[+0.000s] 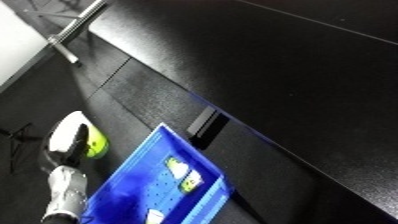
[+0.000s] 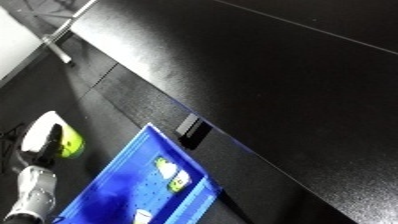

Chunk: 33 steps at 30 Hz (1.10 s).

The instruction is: Pick up the object and place it into the box

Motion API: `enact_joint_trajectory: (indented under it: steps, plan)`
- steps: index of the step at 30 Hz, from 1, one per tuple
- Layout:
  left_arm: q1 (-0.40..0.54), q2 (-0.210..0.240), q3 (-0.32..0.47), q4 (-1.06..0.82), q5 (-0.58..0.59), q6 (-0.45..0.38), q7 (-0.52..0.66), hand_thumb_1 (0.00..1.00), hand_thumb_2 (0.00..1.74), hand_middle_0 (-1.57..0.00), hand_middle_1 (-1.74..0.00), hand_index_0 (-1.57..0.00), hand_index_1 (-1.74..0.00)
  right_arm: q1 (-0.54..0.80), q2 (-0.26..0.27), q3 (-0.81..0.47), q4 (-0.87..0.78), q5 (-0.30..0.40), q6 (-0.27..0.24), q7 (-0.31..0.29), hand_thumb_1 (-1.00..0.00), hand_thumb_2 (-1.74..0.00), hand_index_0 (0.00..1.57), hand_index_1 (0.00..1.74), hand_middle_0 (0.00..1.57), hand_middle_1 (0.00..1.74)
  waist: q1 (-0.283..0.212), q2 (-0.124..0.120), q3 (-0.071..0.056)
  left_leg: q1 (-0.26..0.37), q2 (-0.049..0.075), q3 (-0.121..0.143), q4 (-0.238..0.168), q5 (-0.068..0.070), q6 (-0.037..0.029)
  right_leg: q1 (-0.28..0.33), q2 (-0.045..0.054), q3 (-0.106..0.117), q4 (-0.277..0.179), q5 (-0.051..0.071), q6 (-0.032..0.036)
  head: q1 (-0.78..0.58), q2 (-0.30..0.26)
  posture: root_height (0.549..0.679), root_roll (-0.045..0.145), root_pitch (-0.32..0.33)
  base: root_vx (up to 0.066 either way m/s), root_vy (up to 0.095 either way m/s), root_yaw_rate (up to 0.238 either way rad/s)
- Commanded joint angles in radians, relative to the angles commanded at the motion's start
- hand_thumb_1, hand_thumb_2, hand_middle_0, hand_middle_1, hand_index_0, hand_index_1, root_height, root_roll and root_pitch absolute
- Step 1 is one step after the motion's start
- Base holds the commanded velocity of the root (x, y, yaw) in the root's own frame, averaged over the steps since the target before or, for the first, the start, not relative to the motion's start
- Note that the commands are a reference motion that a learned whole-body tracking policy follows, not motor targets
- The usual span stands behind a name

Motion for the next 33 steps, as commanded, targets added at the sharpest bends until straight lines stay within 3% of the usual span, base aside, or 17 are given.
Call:
enact_joint_trajectory:
  steps: [1,7,18,26,33]
  plan:
    - [-0.003,0.002,-0.003,0.029,-0.004,0.014,-0.008,0.85,1.48,-1.33,-1.48,-1.33,-1.48,0.002,0.001,0.001,0.002,-0.006,-0.003,0.003,0.00,0.00,0.00,0.00,0.00,0.00,-0.002,-0.005,0.000,0.000,0.002,0.000,-0.007,0.004,-0.0009,0.002,0.0019,-0.001,-0.004,0.000,-0.0001,-0.016,0.006,0.625,0.041,-0.053,0.001,0.026,0.041]
    - [-0.025,0.013,-0.017,0.160,-0.047,0.099,-0.019,0.55,0.96,-0.86,-0.96,-0.86,-0.96,0.012,0.000,0.006,0.014,-0.036,-0.018,0.025,0.00,0.00,0.00,0.00,0.00,0.00,-0.009,-0.029,0.000,-0.013,0.011,0.000,-0.028,0.019,-0.0040,0.000,0.0074,-0.008,-0.021,0.000,0.0005,-0.052,-0.002,0.625,0.038,-0.041,-0.014,0.020,0.045]
    - [-0.054,0.003,-0.065,0.278,-0.058,0.218,-0.141,0.00,0.00,0.00,0.00,0.00,0.00,0.019,-0.006,0.012,0.025,-0.041,-0.036,0.055,0.00,0.00,0.00,0.00,0.00,0.00,-0.019,-0.053,0.000,-0.021,0.014,0.003,-0.048,0.024,-0.0082,0.001,0.0128,-0.013,-0.054,0.009,0.0040,-0.009,-0.021,0.627,0.035,-0.025,-0.010,0.008,0.008]
    - [-0.069,0.008,-0.087,0.310,-0.008,0.236,-0.182,0.00,0.00,0.00,0.00,0.00,0.00,0.018,-0.008,0.015,0.028,-0.034,-0.036,0.059,0.00,0.00,0.00,0.00,0.00,0.00,-0.023,-0.052,0.000,-0.012,0.012,0.004,-0.060,0.023,-0.0113,0.011,0.0160,-0.011,-0.076,0.017,0.0034,0.017,-0.029,0.629,0.035,-0.023,-0.003,0.003,0.007]
    - [-0.069,0.002,-0.103,0.318,0.017,0.252,-0.227,0.00,0.00,0.00,0.00,0.00,0.00,0.016,-0.003,0.021,0.025,-0.024,-0.034,0.056,0.00,0.00,0.00,0.00,0.00,0.00,-0.023,-0.048,0.000,-0.007,0.006,0.004,-0.066,0.018,-0.0111,0.014,0.0189,-0.007,-0.088,0.025,0.0039,0.066,0.003,0.630,0.033,-0.022,-0.005,-0.006,-0.003]
